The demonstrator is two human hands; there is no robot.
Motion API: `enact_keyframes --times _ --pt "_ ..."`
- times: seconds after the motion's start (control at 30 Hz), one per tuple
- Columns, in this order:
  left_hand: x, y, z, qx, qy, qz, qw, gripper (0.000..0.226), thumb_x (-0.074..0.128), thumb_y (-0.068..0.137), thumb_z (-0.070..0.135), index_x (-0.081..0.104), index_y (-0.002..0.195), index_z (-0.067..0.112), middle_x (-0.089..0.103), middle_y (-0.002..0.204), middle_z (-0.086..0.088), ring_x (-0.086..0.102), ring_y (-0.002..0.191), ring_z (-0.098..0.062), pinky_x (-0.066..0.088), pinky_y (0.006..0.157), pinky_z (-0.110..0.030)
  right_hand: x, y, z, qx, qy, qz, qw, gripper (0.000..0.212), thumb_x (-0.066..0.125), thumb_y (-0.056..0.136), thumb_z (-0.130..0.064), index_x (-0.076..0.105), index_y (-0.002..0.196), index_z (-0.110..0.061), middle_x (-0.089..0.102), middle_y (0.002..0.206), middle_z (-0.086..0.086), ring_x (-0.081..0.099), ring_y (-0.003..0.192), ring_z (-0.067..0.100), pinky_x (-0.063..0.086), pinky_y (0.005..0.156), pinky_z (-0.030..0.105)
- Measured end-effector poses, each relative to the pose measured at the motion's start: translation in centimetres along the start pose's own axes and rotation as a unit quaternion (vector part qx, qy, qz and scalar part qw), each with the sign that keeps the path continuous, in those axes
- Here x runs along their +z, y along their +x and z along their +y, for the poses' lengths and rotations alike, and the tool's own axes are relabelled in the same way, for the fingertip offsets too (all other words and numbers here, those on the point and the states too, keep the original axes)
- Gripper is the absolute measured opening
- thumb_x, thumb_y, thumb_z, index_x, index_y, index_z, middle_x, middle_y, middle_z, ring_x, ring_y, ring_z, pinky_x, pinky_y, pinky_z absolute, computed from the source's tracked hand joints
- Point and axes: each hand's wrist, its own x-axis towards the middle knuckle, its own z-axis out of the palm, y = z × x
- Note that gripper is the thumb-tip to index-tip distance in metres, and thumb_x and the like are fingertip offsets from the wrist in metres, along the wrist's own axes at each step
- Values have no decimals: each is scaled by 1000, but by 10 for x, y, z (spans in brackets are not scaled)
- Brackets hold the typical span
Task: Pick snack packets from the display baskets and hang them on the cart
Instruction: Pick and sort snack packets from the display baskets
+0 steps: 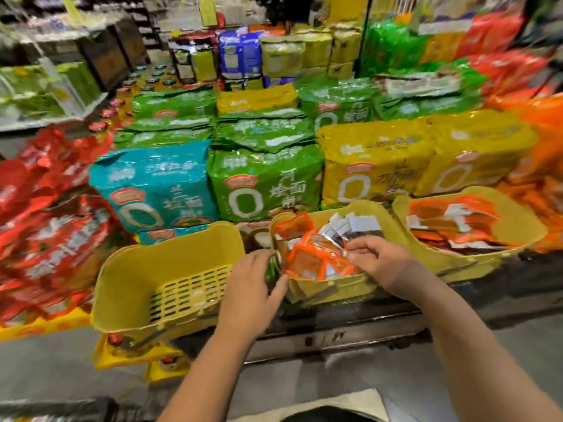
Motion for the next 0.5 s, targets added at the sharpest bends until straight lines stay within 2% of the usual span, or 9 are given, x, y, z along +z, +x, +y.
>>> enact_keyframes --times 0.03,0.1,0.2,0.3,0.4,0.5 --pt "5 7 7 -1 8 -5 1000 51 61 97 43 53 140 16 54 140 -3 45 132 -22 33 111 -33 -9 4 4 6 -26 0 1000 12 69 93 -22 70 104 -29 72 95 -12 66 88 4 49 80 20" --pt "15 22 18 2 24 -16 1000 54 59 97 47 53 141 15 55 140 -4 45 132 -23 35 112 -35 -26 11 10 0 -81 -17 997 17 66 96 -23 69 112 -24 70 104 -11 63 98 10 43 79 21" --pt "33 44 24 -2 74 -34 997 74 33 90 64 53 143 17 52 146 -9 42 138 -29 33 116 -42 -44 23 20 -33 -154 -17 987 24 65 97 -26 67 121 -22 64 110 -8 54 99 7 35 76 16" --pt "57 58 24 -23 162 -97 982 90 11 85 74 39 154 24 35 161 -11 23 151 -35 20 124 -50 -55 43 34 -46 -161 25 986 29 67 95 -24 67 123 -15 68 116 2 57 102 11 41 83 24" --pt "67 59 25 -50 181 -112 976 91 5 84 76 33 157 29 23 167 -9 7 156 -34 15 125 -54 -50 63 39 -51 -230 30 971 31 64 95 -27 65 122 -12 68 116 8 60 111 25 46 88 34" --pt "66 59 30 -64 174 -113 976 92 1 80 74 28 158 33 14 170 -4 -4 156 -30 14 124 -53 -39 81 35 8 -316 -4 949 43 57 99 -38 51 132 -10 66 118 9 62 109 29 45 79 34"
